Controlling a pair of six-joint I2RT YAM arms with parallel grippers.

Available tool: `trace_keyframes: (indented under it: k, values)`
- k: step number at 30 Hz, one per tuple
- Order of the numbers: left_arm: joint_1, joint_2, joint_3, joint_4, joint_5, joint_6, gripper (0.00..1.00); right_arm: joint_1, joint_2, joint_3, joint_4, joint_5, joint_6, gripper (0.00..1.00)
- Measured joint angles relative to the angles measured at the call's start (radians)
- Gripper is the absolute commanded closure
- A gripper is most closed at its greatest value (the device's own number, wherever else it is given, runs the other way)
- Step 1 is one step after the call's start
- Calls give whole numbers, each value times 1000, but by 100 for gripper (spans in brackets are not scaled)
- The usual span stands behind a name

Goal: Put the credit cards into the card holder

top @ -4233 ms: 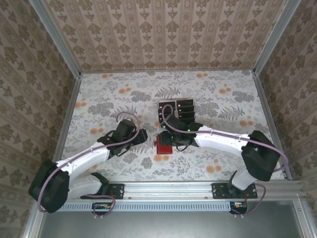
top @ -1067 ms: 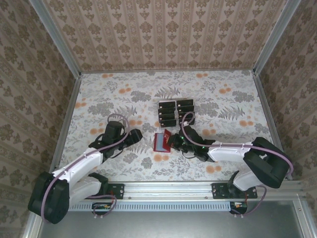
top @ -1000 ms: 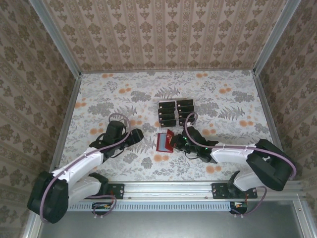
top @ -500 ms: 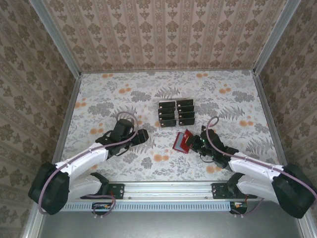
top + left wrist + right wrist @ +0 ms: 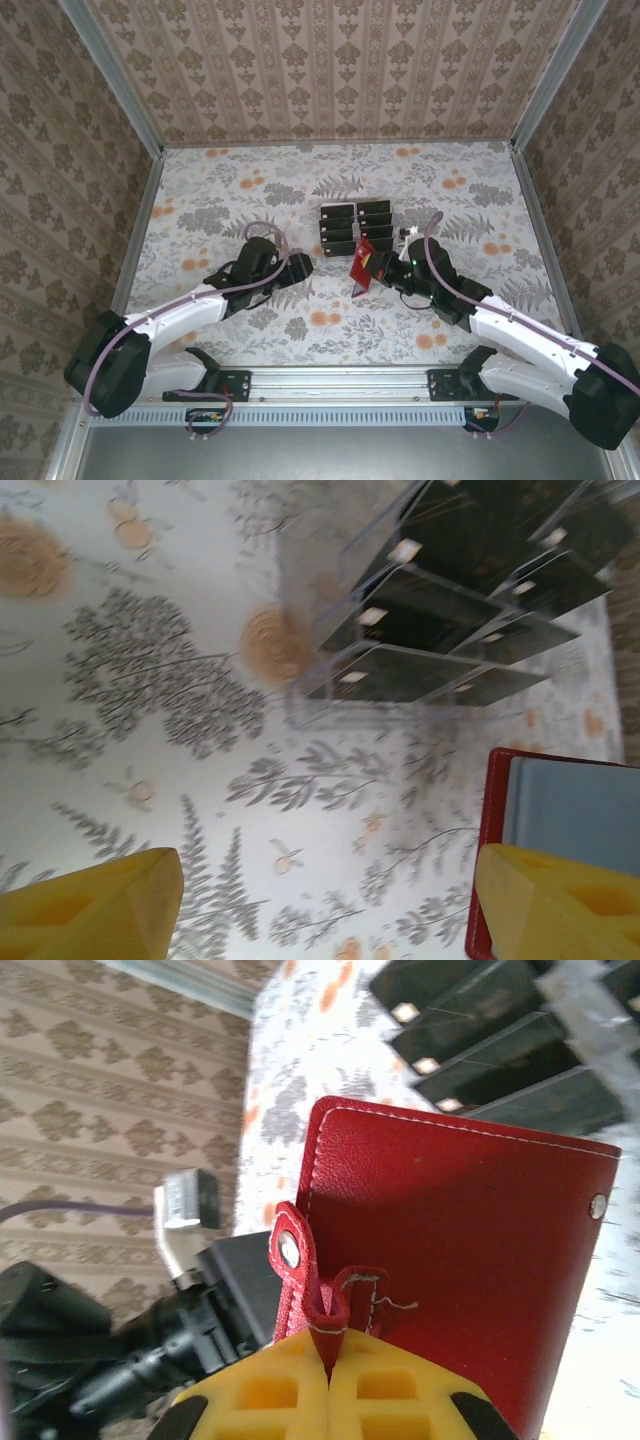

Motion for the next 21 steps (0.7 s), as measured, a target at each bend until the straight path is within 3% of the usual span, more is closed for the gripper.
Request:
trace_keyframes:
  k: [13, 21]
  values:
    - [43, -14, -41, 259, 45, -233, 8, 63, 114, 204, 25, -2, 0, 100]
    - [81, -29, -119, 455, 63, -398, 6, 80, 181, 317, 66, 1, 0, 100]
